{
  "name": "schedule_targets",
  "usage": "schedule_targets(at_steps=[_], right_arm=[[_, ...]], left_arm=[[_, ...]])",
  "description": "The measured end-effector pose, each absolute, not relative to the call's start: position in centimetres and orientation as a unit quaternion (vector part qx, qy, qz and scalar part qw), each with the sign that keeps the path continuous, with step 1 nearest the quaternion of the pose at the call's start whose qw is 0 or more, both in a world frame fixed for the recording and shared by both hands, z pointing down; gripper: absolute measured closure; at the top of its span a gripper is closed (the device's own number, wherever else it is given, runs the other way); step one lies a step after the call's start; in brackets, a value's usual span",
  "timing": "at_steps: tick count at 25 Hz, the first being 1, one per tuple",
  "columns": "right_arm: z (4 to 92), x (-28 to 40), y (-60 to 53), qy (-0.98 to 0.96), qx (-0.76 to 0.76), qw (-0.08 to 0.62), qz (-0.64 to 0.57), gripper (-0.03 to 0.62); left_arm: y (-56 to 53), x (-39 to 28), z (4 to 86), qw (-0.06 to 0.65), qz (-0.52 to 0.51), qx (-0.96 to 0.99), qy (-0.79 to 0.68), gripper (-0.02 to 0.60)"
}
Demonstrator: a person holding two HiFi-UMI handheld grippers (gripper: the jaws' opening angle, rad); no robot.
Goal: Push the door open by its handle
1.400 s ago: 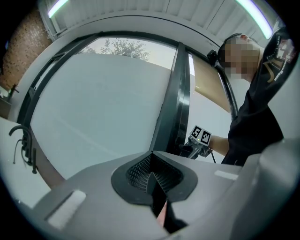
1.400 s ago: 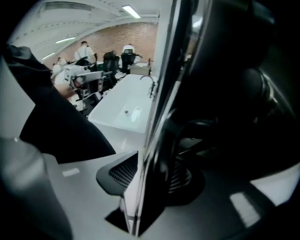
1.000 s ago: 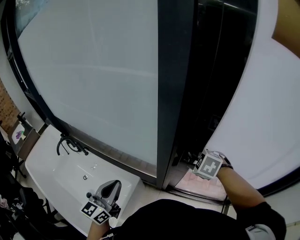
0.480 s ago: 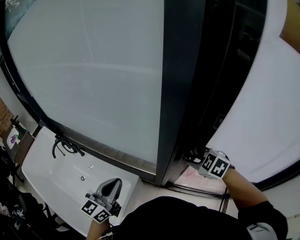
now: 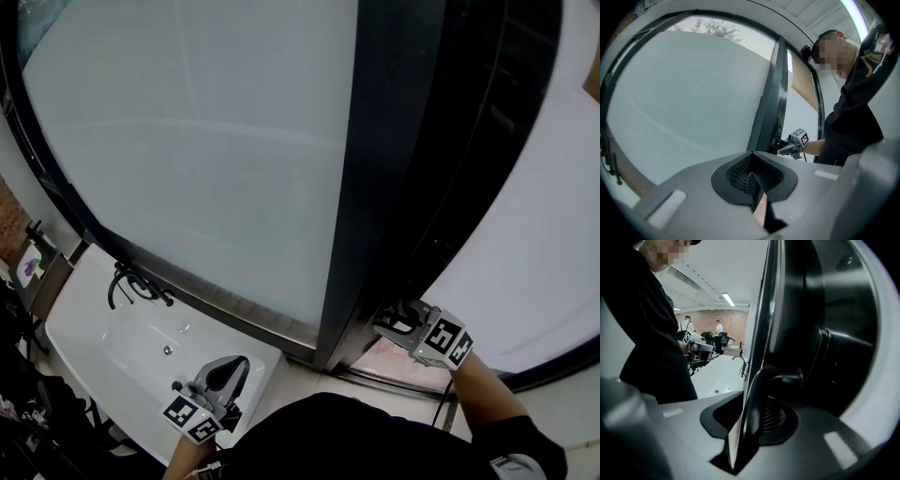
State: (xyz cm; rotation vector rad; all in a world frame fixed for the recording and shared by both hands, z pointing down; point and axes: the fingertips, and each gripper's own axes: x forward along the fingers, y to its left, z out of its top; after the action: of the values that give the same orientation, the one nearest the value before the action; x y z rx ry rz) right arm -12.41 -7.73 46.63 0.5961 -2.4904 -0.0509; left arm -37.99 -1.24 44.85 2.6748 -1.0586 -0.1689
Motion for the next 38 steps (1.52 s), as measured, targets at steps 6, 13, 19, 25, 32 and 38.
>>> schedule_targets(at_steps=[6,13,19,25,32,38], right_arm=[[46.2,-12.8,-7.7,-0.941,0.206,0.266,-0.027,0.487],[46.0,-12.9,-7.6,-0.943,0.208,0.255,-0.041,0.48],[45.8,-13.2,-7.5,-0.946,0.21,0.242,-0.047,0.48],[45.9,-13.1,-7.2,-0.949,0.196,0.244,-0.041,0.476],[45.2,-12.3,-8.1,-0.952,0.185,0.24,-0.038,0.473],[45.1,-12.3,-8.3,-0.952,0.196,0.231,-0.044,0.474]], left_arm=[[-1.6,-37.6,44.6,0.124,-0.056,0.921,-0.366,0.583],[-1.7,-36.4,44.9,0.127,-0.049,0.926,-0.352,0.583],[-1.9,-35.3,45.1,0.132,-0.051,0.929,-0.342,0.583],[-1.9,-34.7,45.3,0.132,-0.052,0.929,-0.341,0.584],[-2.1,-33.7,44.9,0.137,-0.05,0.927,-0.345,0.583],[-1.0,-32.5,44.6,0.135,-0.053,0.93,-0.336,0.583]])
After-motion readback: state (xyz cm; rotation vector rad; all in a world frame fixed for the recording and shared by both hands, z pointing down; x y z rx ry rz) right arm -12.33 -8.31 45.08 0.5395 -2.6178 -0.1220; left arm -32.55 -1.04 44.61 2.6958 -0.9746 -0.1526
